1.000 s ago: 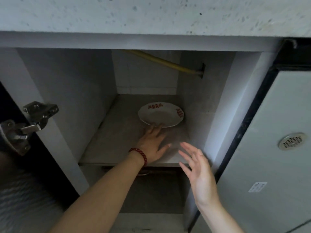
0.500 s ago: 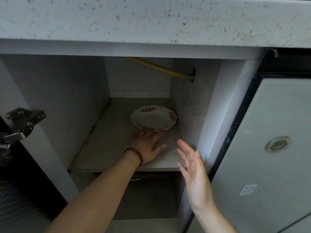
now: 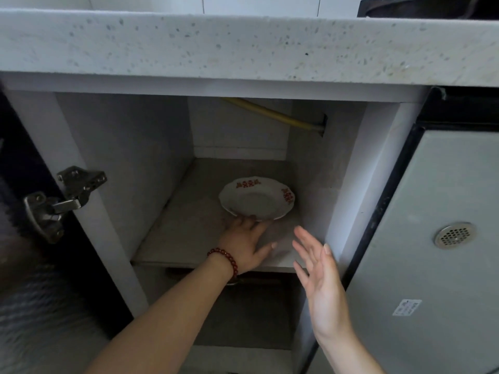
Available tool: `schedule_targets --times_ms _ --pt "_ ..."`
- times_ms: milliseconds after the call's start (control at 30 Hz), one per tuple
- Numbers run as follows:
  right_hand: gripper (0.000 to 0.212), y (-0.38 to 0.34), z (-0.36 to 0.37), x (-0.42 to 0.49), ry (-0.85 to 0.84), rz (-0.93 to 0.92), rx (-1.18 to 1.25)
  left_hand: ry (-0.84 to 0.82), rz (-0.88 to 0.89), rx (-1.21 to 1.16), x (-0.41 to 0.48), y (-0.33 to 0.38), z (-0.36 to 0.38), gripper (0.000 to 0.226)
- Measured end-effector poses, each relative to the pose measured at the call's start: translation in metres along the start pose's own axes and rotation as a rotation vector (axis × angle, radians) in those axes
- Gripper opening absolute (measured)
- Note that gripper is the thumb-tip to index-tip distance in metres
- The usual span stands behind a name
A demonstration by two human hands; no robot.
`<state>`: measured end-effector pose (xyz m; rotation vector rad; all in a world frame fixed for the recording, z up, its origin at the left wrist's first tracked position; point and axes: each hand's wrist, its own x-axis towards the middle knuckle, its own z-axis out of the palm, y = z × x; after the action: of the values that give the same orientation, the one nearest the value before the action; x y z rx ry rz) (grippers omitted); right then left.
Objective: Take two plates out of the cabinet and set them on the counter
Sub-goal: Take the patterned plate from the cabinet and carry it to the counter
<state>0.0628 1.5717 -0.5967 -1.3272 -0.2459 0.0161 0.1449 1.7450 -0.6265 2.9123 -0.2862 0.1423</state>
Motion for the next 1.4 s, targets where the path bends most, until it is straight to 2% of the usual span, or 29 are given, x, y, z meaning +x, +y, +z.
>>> schedule_targets --times_ms 133,433,567,667,900,1200,1400 --pt "0.055 0.000 -0.001 -0.005 0.003 -0.009 -0.002 0.076 0.004 -0.028 -0.016 0.003 0.003 0.063" --pt "0.051 0.001 0.000 -0.011 -0.032 0.005 0.011 0.086 -0.056 -0.021 -0.051 0.008 -0.003 0.061" --pt "0.061 0.000 0.000 -0.013 -0.057 0.011 0.017 0.156 -0.040 -0.012 -0.067 0.013 -0.002 0.059" --pt "0.057 0.000 0.000 -0.014 -0.064 0.014 0.029 0.177 -0.036 -0.008 -0.072 0.015 0.000 0.059" --pt "0.051 -0.002 -0.007 -0.015 -0.057 0.011 0.017 0.071 -0.092 -0.023 -0.058 0.017 0.000 0.060" --pt "0.056 0.006 -0.003 -0.014 -0.060 0.025 0.022 0.116 -0.070 0.018 -0.079 0.022 -0.003 0.060" --pt "0.051 0.017 0.005 -0.004 -0.043 0.044 -0.017 0.142 -0.108 -0.040 -0.094 0.015 -0.008 0.060"
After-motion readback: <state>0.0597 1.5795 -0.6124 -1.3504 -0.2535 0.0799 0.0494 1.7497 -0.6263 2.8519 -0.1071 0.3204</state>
